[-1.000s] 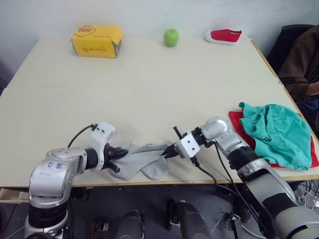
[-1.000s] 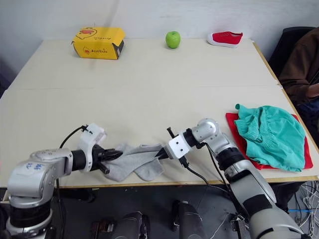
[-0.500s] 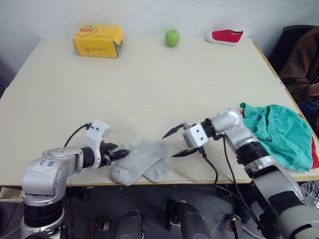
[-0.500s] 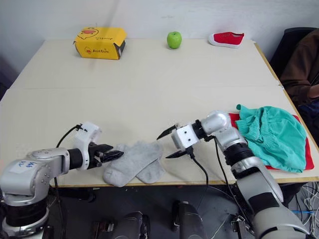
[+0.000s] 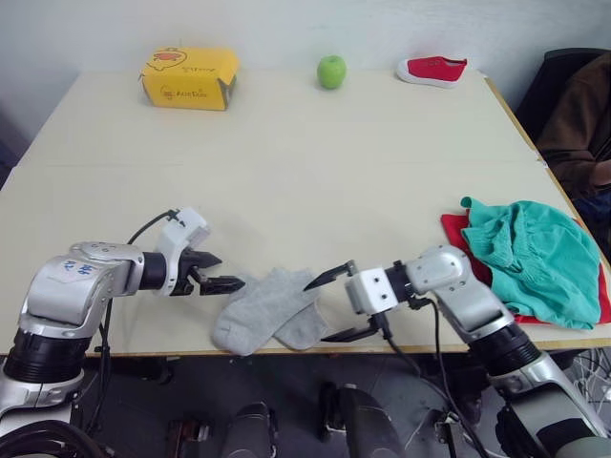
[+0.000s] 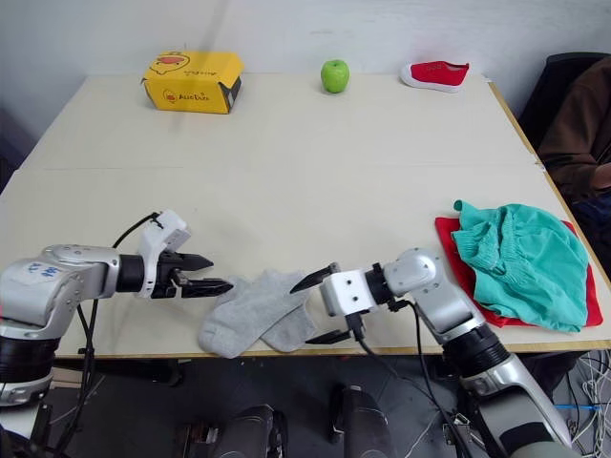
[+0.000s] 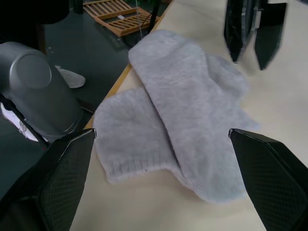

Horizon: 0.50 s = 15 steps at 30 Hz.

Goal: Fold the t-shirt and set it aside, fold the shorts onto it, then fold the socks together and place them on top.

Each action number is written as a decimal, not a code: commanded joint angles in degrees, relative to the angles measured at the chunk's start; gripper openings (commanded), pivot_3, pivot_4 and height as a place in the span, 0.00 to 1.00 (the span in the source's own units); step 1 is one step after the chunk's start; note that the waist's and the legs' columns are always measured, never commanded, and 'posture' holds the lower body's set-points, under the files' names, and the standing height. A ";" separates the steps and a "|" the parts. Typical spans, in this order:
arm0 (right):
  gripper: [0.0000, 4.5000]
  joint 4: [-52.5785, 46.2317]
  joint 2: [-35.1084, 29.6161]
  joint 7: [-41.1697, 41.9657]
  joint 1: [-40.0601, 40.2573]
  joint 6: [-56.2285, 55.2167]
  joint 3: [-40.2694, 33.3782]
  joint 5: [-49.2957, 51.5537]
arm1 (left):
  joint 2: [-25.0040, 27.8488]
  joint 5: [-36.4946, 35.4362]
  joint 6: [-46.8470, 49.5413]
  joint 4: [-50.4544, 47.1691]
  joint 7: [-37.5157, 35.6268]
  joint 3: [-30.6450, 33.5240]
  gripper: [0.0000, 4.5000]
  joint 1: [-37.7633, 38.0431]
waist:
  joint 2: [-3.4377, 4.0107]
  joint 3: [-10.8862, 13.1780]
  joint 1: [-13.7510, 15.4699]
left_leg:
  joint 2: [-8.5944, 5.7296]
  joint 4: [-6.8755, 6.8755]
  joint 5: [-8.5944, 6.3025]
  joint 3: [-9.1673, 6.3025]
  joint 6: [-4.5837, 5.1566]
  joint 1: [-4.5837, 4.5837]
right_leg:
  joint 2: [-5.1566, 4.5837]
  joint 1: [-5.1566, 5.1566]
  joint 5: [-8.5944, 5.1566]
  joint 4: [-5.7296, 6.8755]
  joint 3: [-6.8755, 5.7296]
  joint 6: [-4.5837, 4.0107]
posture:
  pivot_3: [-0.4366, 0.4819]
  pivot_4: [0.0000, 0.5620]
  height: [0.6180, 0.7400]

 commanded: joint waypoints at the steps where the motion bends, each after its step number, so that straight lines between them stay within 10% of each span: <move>1: 1.00 0.73 2.40 -4.55 -0.59 1.98 0.23 -2.35 | 1.46 0.82 -3.42 3.07 -2.33 -3.49 0.99 -2.03 | 0.00 0.00 0.00 | 0.01 0.00 0.00 0.01 0.00 0.00 | 0.01 0.00 0.00 0.00 -0.01 0.00 | 0.48 0.27 1.00; 6: 0.91 2.84 3.14 -7.03 -0.32 2.56 1.56 -6.12 | 1.34 0.13 -4.21 7.09 -4.44 -5.93 0.87 -4.30 | 0.00 0.00 0.14 | -0.01 0.03 0.01 0.01 0.02 0.01 | 0.00 0.03 0.00 0.00 -0.01 0.00 | 0.48 0.27 1.00; 15: 0.26 4.33 2.12 -7.13 -0.13 2.59 2.02 -7.74 | 1.12 -0.74 -2.78 6.76 -4.65 -7.79 0.24 -4.18 | 0.00 -0.01 0.05 | -0.01 0.03 0.01 0.00 0.04 0.03 | 0.00 0.05 0.00 0.00 0.00 0.00 | 0.48 0.27 1.00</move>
